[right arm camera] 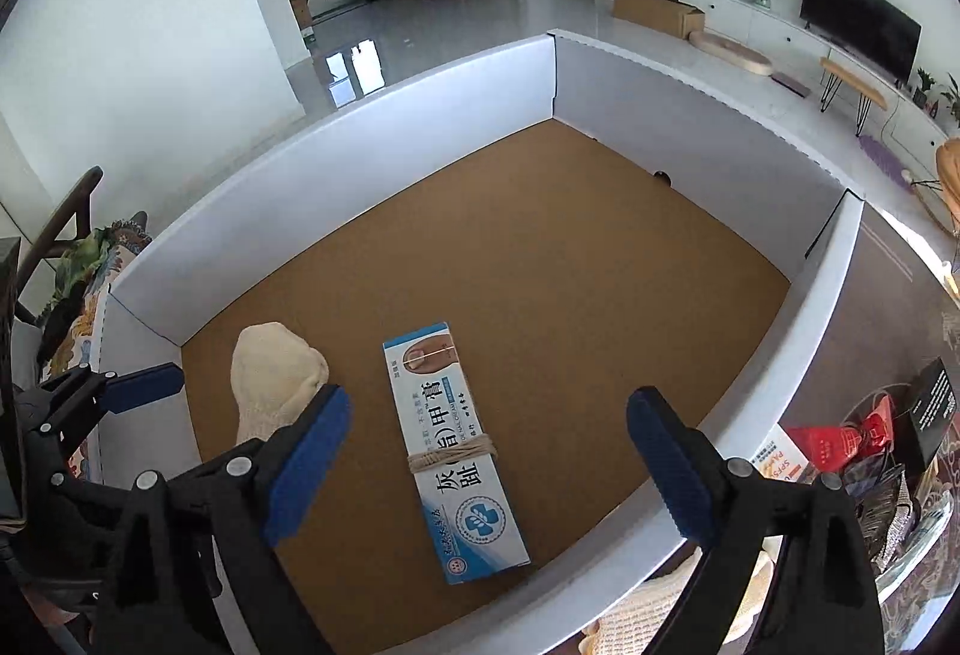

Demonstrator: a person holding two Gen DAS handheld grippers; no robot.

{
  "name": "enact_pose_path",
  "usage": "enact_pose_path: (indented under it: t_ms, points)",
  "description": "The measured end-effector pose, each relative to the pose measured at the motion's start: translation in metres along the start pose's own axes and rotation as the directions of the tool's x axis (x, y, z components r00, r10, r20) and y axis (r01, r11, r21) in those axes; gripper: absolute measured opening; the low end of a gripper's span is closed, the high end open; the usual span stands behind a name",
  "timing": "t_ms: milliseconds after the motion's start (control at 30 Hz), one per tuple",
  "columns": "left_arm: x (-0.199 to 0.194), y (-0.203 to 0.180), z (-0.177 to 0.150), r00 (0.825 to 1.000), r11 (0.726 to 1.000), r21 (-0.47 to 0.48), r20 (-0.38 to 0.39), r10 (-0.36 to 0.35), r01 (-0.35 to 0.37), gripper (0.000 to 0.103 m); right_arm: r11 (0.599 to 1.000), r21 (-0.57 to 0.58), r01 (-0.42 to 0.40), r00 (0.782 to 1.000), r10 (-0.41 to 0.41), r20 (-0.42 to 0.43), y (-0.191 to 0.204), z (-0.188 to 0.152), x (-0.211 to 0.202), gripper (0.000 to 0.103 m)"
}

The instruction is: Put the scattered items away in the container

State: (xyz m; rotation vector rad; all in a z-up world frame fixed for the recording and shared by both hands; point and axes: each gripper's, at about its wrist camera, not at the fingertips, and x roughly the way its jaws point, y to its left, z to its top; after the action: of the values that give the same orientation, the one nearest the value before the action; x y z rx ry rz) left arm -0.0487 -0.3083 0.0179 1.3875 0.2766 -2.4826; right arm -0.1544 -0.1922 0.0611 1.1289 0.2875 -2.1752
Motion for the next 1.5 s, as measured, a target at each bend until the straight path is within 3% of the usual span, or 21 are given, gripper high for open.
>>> enact_pose_path:
  t_ms: [67, 133, 267, 367, 433, 567, 700, 867, 1067, 1200, 1500]
  points:
    - [-0.018, -0.019, -0.008, 0.998, 0.999, 0.031, 0.056, -0.015, 0.013, 0.087, 0.999, 0.002, 0.038, 0.994, -0.038, 0.103, -0.008, -0.01, -0.029, 0.094]
    - [-0.035, -0.042, -0.017, 0.994, 0.997, 0.06, 0.1, -0.044, 0.038, 0.087, 0.994, 0.009, 0.113, 0.977, -0.112, 0.179, -0.019, -0.025, -0.056, 0.1]
    - [-0.064, -0.089, -0.041, 0.977, 0.981, 0.124, 0.136, -0.165, 0.149, 0.087, 0.971, 0.051, 0.233, 0.945, -0.238, 0.225, -0.054, -0.072, -0.095, 0.102]
    - [-0.068, -0.132, -0.063, 0.963, 0.955, 0.192, 0.107, -0.247, 0.224, 0.092, 0.947, 0.13, 0.293, 0.929, -0.314, 0.198, -0.091, -0.122, -0.113, 0.103]
    - [-0.062, -0.16, -0.081, 0.959, 0.939, 0.235, 0.072, -0.275, 0.251, 0.093, 0.926, 0.195, 0.324, 0.927, -0.351, 0.129, -0.122, -0.156, -0.117, 0.103]
    - [-0.031, -0.207, -0.117, 0.959, 0.922, 0.275, -0.01, -0.282, 0.274, 0.093, 0.874, 0.307, 0.376, 0.916, -0.402, 0.022, -0.17, -0.222, -0.126, 0.103]
    - [0.003, -0.233, -0.139, 0.963, 0.921, 0.284, -0.053, -0.263, 0.267, 0.093, 0.841, 0.372, 0.392, 0.912, -0.41, -0.035, -0.194, -0.26, -0.131, 0.103]
    - [0.018, -0.251, -0.149, 0.972, 0.92, 0.319, -0.026, -0.234, 0.23, 0.093, 0.829, 0.393, 0.397, 0.912, -0.405, -0.066, -0.201, -0.283, -0.128, 0.103]
    - [0.022, -0.262, -0.15, 0.979, 0.912, 0.365, 0.007, -0.204, 0.188, 0.095, 0.826, 0.397, 0.4, 0.909, -0.412, -0.059, -0.199, -0.28, -0.125, 0.103]
    - [0.021, -0.26, -0.15, 0.976, 0.907, 0.375, 0.018, -0.215, 0.193, 0.102, 0.813, 0.41, 0.414, 0.902, -0.428, -0.061, -0.2, -0.281, -0.126, 0.103]
    - [0.021, -0.261, -0.147, 0.975, 0.904, 0.378, 0.016, -0.223, 0.2, 0.103, 0.813, 0.423, 0.4, 0.907, -0.417, -0.055, -0.203, -0.282, -0.126, 0.103]
